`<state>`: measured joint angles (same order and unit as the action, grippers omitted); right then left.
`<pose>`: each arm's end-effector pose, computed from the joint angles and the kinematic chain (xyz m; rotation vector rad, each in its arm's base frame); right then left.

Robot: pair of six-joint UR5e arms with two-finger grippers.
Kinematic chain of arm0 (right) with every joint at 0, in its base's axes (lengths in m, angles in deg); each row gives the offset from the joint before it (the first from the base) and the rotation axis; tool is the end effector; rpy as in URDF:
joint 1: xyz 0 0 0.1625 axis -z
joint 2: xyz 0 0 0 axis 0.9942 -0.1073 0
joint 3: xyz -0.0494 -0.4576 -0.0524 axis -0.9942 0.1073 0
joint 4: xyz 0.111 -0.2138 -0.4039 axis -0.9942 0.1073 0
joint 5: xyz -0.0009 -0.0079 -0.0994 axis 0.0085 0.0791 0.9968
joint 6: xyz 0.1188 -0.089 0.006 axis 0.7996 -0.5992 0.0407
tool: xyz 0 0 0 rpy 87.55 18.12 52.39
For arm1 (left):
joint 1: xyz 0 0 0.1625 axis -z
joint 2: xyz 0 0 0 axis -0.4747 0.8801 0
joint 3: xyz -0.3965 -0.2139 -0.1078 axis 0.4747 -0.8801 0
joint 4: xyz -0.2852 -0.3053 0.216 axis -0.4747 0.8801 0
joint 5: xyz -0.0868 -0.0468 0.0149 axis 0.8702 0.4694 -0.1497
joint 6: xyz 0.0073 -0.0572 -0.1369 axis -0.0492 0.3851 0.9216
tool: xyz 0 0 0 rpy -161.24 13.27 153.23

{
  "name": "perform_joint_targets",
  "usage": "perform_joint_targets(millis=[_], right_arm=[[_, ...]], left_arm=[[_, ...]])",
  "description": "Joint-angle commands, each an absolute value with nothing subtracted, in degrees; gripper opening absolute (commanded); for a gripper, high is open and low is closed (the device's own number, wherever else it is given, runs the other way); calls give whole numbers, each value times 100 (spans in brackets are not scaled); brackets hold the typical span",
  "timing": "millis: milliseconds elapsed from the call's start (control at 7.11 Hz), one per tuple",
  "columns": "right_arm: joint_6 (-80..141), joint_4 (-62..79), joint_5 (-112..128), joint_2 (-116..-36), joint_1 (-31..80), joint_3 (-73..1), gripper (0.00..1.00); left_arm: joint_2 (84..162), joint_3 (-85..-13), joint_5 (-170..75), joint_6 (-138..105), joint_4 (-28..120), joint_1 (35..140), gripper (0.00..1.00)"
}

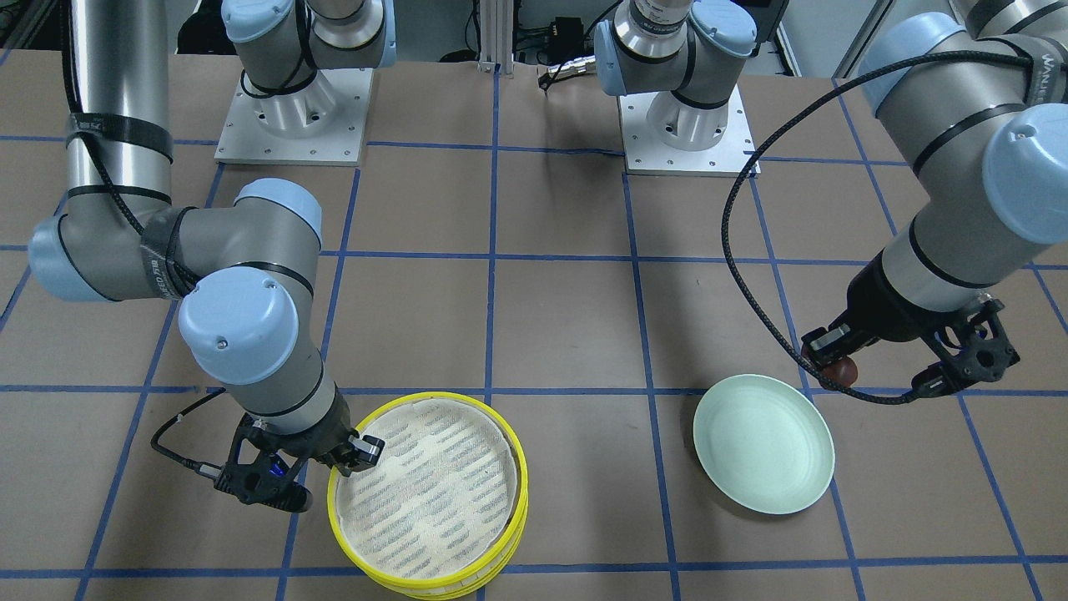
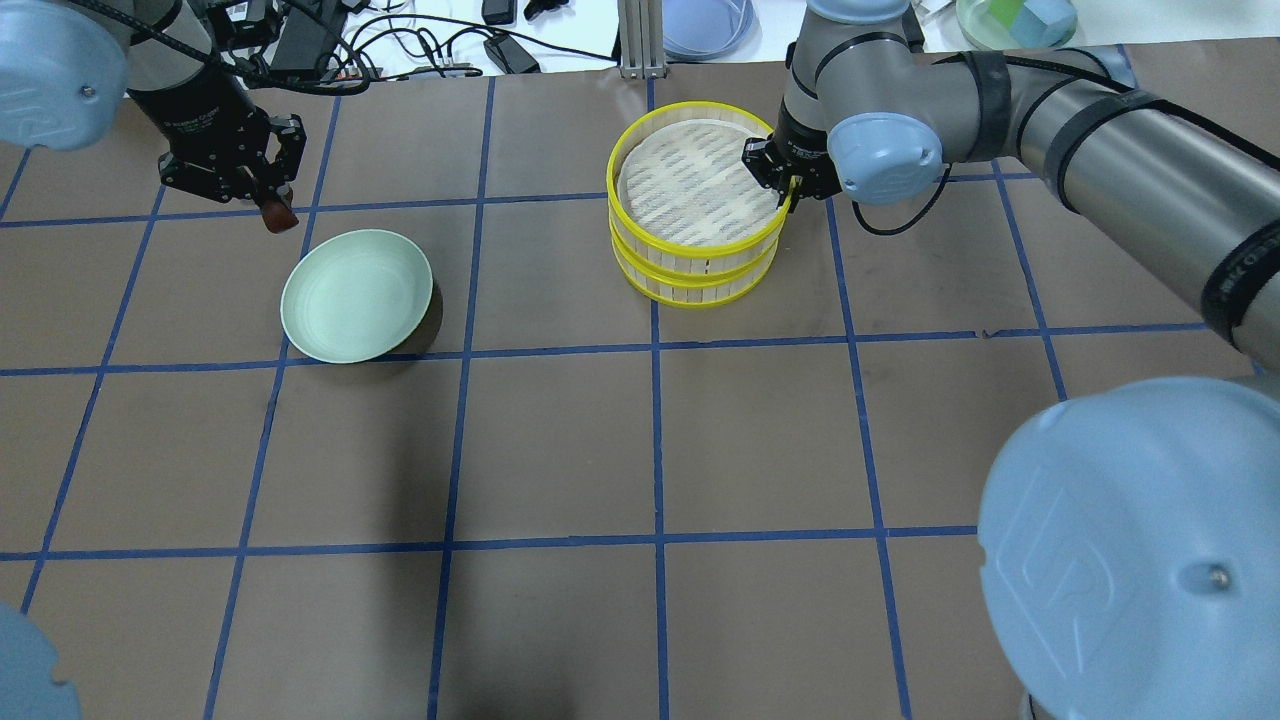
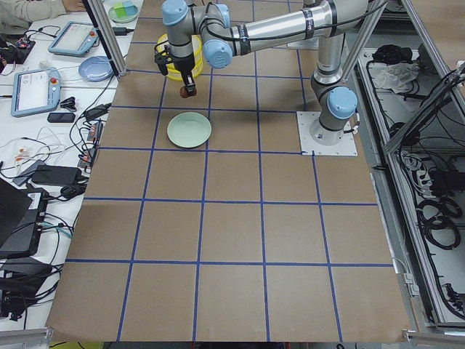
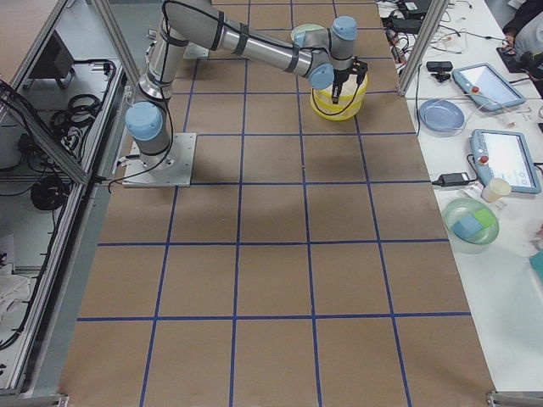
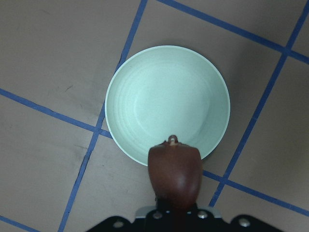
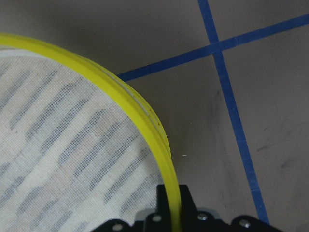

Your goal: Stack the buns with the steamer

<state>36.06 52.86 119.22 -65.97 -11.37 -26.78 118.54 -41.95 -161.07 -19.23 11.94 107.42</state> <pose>0.2059 -0.7466 0.2393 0.4437 3.0520 -0.1636 0.0005 -0.6750 0.3882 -0.6112 3.0402 0.0277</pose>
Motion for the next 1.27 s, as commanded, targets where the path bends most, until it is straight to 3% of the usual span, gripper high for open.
perform_joint_targets(millis=[0, 422, 703, 984, 1125], right_arm=[[3610, 5340, 11927, -6608, -1144, -2710, 27], [3601, 5402, 11927, -6608, -1144, -2710, 54], [3601, 5620, 11918, -6643, -1144, -2684, 61], [3505, 5334, 11944, -7307, -1144, -2675, 66], [3322, 4462, 12005, -7859, -1126, -2640, 66]], left_arm=[[11831, -4257, -16122, -1964, 1183, 10736, 0], [11840, -4257, -16331, -1999, 1183, 10736, 0], [11840, -4257, -16395, -2017, 1183, 10727, 0], [11831, -4257, -16377, -2008, 1183, 10727, 0], [11787, -4248, -16351, -2000, 1183, 10727, 0]])
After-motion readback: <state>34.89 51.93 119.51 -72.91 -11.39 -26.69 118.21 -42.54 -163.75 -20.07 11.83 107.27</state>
